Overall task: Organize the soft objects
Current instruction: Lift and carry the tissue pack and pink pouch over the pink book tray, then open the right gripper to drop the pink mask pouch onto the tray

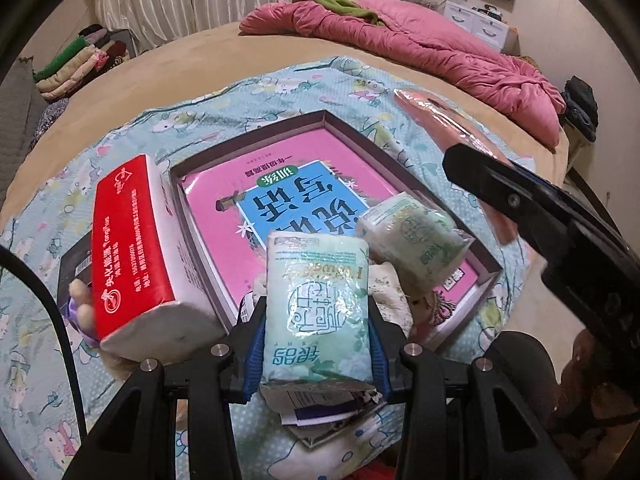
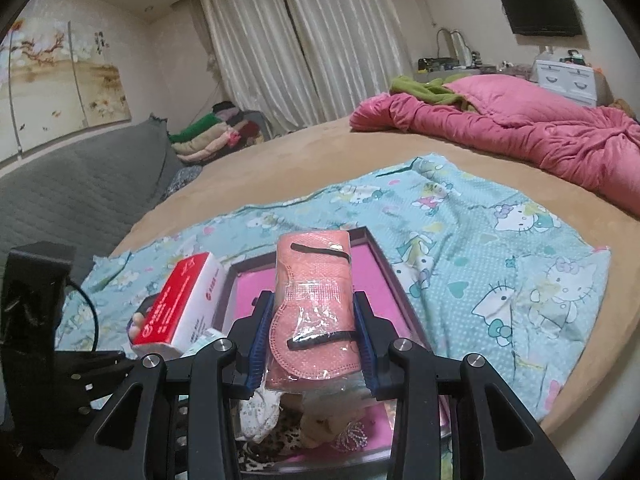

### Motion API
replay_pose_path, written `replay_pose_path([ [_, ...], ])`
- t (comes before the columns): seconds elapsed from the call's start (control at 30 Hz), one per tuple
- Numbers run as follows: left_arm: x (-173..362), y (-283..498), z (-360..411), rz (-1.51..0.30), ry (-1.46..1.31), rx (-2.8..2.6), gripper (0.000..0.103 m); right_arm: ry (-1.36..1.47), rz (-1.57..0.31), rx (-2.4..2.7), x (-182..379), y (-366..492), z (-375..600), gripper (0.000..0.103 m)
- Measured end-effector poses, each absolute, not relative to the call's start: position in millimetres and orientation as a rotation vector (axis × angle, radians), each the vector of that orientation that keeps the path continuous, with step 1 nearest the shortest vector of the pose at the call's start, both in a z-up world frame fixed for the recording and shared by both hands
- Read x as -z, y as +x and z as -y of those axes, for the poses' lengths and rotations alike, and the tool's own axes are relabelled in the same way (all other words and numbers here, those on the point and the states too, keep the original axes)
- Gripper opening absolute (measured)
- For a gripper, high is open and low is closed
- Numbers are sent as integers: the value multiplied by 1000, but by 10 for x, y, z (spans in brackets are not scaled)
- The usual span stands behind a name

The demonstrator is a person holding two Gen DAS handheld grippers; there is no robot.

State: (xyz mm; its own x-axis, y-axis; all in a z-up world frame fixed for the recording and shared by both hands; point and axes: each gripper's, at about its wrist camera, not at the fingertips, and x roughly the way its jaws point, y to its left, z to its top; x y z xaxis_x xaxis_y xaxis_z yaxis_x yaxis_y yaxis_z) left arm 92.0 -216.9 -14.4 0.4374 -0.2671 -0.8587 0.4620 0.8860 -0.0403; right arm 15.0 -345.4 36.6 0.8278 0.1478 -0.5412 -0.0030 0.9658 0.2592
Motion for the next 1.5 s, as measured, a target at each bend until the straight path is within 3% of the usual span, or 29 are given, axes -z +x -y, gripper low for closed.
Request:
replay_pose_path([
  [0.97, 308, 1011, 2144, -1047, 193, 462, 44, 289, -750, -166, 48, 392, 3330, 44],
  [1.27, 299, 1011, 2137, -1053, 187, 464, 45, 316, -695, -143, -22, 333, 3404, 45],
  [1.37, 291, 1021, 2120, -1059, 167, 469, 46, 320, -658, -119, -80, 291, 3445, 53],
  [1.5, 282, 1041, 2093, -1063, 138, 472, 48, 328, -641, -105, -116, 272, 3486, 54],
])
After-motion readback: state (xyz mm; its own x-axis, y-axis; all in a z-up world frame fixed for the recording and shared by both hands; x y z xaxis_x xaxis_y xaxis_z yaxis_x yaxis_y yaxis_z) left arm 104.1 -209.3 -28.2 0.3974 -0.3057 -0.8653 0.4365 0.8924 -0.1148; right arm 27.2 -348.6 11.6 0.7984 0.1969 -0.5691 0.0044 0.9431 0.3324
